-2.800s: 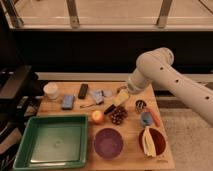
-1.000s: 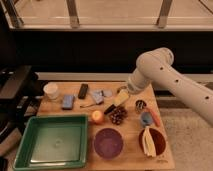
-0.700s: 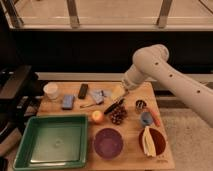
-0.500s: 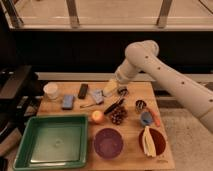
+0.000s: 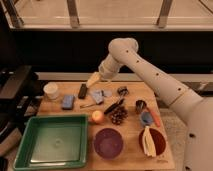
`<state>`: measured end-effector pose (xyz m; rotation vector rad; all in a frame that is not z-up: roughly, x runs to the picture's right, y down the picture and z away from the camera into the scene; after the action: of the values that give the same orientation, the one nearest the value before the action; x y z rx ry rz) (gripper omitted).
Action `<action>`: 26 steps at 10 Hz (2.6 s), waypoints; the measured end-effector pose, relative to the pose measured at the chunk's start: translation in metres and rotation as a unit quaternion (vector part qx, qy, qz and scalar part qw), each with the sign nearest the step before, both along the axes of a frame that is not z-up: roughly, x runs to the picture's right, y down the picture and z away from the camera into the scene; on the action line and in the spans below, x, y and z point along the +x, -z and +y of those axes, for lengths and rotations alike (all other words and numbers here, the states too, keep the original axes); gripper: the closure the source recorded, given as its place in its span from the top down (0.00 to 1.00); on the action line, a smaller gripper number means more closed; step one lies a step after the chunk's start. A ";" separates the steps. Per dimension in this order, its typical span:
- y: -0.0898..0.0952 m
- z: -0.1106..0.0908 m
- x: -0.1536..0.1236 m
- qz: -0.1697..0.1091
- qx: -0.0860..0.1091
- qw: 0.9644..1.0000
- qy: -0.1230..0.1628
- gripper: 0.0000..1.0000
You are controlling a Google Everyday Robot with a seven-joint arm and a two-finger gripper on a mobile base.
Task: Wipe purple bowl with sponge
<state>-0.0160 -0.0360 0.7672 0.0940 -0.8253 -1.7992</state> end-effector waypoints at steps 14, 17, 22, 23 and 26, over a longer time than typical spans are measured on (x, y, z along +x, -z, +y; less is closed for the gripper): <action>-0.057 0.062 -0.135 0.066 -0.022 0.996 -0.056 0.80; -0.078 0.076 -0.144 0.059 -0.059 0.996 -0.037 0.80; -0.082 0.076 -0.144 0.060 -0.059 0.995 -0.046 0.80; -0.094 0.075 -0.141 0.077 -0.064 0.992 -0.074 0.80; -0.136 0.087 -0.142 0.109 -0.076 0.986 -0.104 0.80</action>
<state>-0.1583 0.0515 0.9035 -0.1111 -0.7632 -1.5139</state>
